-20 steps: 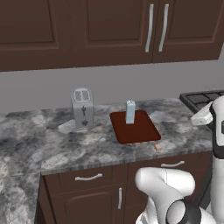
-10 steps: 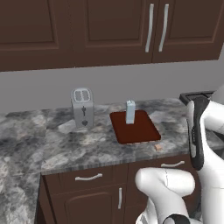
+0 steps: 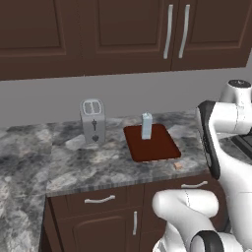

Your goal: Take out the milk from the fridge and place it on the tray on the counter. Then take the sugar cube near the tray and place it in the tray.

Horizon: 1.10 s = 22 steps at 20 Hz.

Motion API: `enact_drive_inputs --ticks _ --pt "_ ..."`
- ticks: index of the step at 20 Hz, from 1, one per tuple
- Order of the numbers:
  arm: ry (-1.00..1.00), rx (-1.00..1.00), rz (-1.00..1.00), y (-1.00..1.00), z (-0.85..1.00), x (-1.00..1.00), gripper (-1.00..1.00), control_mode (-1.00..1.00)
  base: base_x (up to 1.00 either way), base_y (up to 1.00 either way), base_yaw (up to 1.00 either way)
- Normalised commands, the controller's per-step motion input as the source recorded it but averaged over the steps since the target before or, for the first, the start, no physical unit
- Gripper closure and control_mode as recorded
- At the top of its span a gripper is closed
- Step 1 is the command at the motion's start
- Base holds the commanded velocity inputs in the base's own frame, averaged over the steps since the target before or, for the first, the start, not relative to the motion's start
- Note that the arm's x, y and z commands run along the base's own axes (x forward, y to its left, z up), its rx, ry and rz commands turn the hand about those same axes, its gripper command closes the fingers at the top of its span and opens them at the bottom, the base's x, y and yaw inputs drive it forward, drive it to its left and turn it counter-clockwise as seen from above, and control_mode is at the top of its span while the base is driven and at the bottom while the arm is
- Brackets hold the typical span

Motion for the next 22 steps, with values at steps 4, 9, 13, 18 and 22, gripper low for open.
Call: enact_drive_inputs --ticks 4,9,13,18,22 --pt "-0.01 0.00 0.00 0.22 -0.22 -0.02 -1.00 -1.00 0.00 0.00 0.00" --pt "0.00 0.00 0.00 0.25 -0.30 0.00 -1.00 -1.00 0.00 0.00 0.00" --pt "0.00 0.01 0.00 0.37 -0.38 0.00 -1.00 -1.00 0.00 0.00 0.00" --pt "0.02 0.00 0.00 0.28 -0.26 0.09 -1.00 -1.00 0.00 0.00 0.00" --pt "0.02 0.02 0.00 0.00 -0.26 0.24 -1.00 -1.00 0.00 0.00 0.00"
